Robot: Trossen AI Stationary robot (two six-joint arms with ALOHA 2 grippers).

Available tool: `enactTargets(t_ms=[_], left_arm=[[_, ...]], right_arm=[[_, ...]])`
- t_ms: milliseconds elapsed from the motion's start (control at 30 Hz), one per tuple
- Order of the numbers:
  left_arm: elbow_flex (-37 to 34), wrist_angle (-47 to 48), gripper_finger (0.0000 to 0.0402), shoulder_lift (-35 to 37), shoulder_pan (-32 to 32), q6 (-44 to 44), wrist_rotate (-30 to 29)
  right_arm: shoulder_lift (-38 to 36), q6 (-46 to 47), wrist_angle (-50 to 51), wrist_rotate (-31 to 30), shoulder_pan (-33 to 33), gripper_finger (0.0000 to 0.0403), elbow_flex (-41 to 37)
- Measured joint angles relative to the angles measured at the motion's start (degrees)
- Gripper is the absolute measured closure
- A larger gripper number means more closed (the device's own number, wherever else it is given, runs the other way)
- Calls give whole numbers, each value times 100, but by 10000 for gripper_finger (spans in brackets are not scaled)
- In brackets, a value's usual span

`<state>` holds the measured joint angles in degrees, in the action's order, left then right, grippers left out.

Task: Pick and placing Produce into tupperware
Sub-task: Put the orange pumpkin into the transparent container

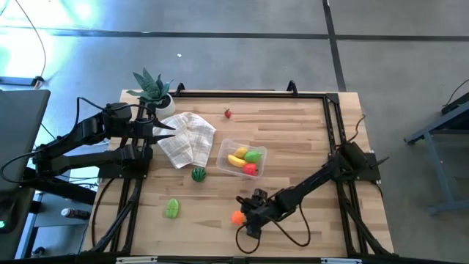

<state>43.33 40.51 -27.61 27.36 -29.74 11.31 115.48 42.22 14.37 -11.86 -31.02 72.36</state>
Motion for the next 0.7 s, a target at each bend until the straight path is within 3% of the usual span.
enactTargets(t_ms=[200, 433, 700], left_arm=[[0, 0, 316, -1, -1, 0, 0], [-2, 0, 316, 1, 0, 0, 0], [-2, -2, 316, -1, 1, 0, 0]], right_arm=[[0, -132, 57, 7, -93, 100, 0], [-49, -428, 18, 442, -104, 100, 0], [-646, -587, 176, 737, -39, 100, 0]])
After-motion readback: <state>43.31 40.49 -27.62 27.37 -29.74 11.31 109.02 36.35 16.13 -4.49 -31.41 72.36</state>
